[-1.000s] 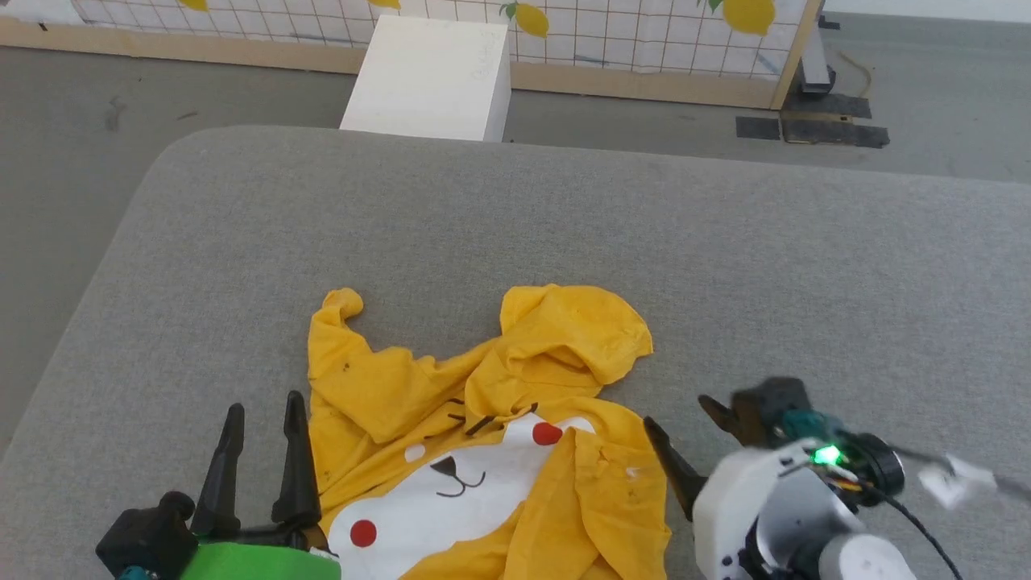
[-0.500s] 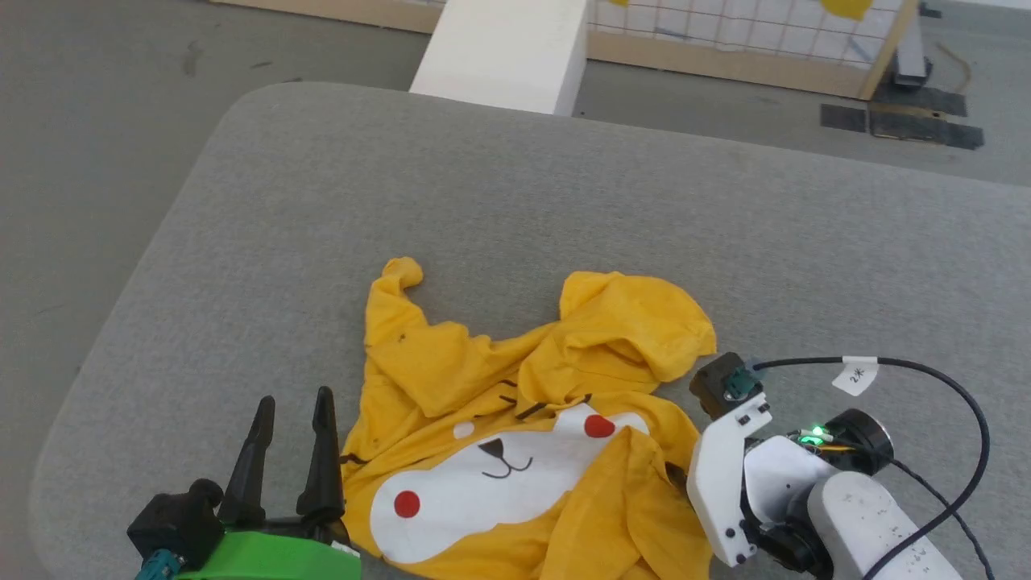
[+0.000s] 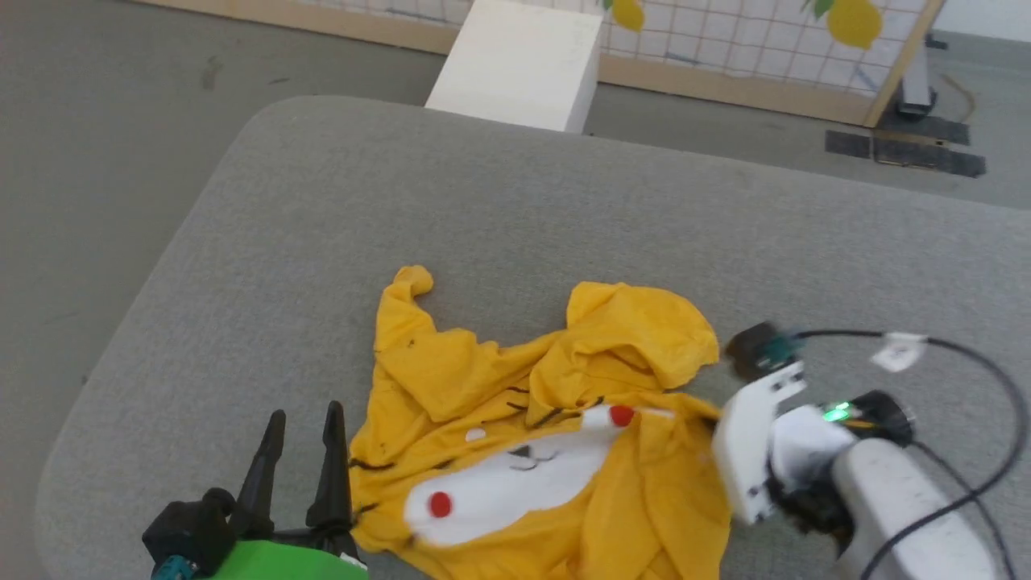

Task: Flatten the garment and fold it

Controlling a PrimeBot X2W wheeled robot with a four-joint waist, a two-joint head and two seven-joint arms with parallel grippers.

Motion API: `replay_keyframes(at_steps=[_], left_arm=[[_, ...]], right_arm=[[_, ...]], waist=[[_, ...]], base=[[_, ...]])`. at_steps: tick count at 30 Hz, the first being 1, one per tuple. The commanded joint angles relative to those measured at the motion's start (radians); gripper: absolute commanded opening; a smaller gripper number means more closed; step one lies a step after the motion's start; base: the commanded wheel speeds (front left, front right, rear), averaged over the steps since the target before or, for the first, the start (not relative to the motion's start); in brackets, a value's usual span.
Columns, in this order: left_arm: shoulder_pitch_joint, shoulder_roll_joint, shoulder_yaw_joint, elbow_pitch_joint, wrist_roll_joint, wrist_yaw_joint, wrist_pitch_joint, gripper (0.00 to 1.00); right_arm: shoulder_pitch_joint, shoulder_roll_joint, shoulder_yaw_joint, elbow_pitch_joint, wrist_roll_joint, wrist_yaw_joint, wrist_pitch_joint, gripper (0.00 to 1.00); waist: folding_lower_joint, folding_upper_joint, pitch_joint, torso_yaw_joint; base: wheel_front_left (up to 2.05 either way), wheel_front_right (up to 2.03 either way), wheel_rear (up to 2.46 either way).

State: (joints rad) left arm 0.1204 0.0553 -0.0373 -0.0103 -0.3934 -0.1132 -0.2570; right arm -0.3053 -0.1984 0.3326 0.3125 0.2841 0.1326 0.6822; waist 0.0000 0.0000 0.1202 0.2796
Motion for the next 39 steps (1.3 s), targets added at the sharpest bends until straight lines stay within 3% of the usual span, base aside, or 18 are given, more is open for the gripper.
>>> replay_keyframes(at_steps=[1, 7, 10, 13, 18, 25, 26, 27, 28, 29, 39], left_arm=[[0.009, -0.005, -0.004, 0.000, 0.012, -0.002, -0.005, 1.00], [0.026, -0.005, -0.011, -0.001, 0.012, 0.005, -0.005, 1.00], [0.033, -0.005, -0.014, 0.004, 0.011, 0.005, -0.005, 1.00], [0.030, -0.005, -0.013, 0.006, 0.008, 0.003, -0.005, 1.00], [0.022, -0.005, -0.006, 0.010, 0.007, -0.002, -0.005, 1.00], [0.017, -0.002, -0.004, 0.024, 0.008, -0.007, -0.005, 1.00], [0.019, -0.002, -0.003, 0.027, 0.009, -0.007, -0.005, 1.00], [0.020, -0.002, -0.002, 0.029, 0.010, -0.007, -0.005, 1.00], [0.020, -0.003, -0.002, 0.031, 0.010, -0.008, -0.005, 1.00], [0.020, -0.003, -0.002, 0.032, 0.009, -0.008, -0.005, 1.00], [0.015, -0.004, -0.009, 0.033, -0.006, -0.002, -0.005, 1.00]], right_arm=[[-0.007, -0.008, -0.068, -0.006, -0.003, -0.002, -0.030, 0.00], [0.123, -0.008, -0.433, -0.119, -0.079, -0.002, -0.097, 0.00], [0.277, 0.039, -0.599, -0.192, -0.107, -0.002, -0.083, 0.00], [0.426, 0.093, -0.693, -0.249, -0.121, -0.002, -0.076, 0.00], [0.586, 0.144, -0.726, -0.254, -0.080, -0.002, -0.102, 0.00], [0.582, 0.148, -0.629, -0.166, -0.021, -0.002, -0.181, 0.00], [0.565, 0.148, -0.622, -0.167, -0.025, -0.002, -0.193, 0.09], [0.552, 0.148, -0.621, -0.172, -0.029, -0.002, -0.199, 0.27], [0.537, 0.148, -0.617, -0.186, -0.038, -0.002, -0.199, 0.82], [0.522, 0.148, -0.614, -0.209, -0.041, -0.002, -0.190, 1.00], [0.347, 0.128, -0.603, -0.581, -0.044, -0.002, 0.003, 1.00]], waist=[[0.0000, 0.0000, -0.026, -0.042], [0.0000, 0.0000, -0.032, -0.098], [0.0000, 0.0000, -0.026, -0.122], [0.0000, 0.0000, -0.015, -0.140], [0.0000, 0.0000, 0.001, -0.171], [0.0000, 0.0000, -0.003, -0.197], [0.0000, 0.0000, -0.009, -0.201], [0.0000, 0.0000, -0.012, -0.202], [0.0000, 0.0000, -0.017, -0.204], [0.0000, 0.0000, -0.021, -0.204], [0.0000, 0.0000, -0.029, -0.183]], base=[[0.00, 0.00, 0.00], [0.00, 0.00, 0.00], [0.00, 0.00, 0.00], [0.00, 0.00, 0.00], [0.00, 0.00, 0.00], [0.00, 0.00, 0.00], [0.00, 0.00, 0.00], [0.00, 0.00, 0.00], [0.00, 0.00, 0.00], [0.00, 0.00, 0.00], [0.00, 0.00, 0.00]])
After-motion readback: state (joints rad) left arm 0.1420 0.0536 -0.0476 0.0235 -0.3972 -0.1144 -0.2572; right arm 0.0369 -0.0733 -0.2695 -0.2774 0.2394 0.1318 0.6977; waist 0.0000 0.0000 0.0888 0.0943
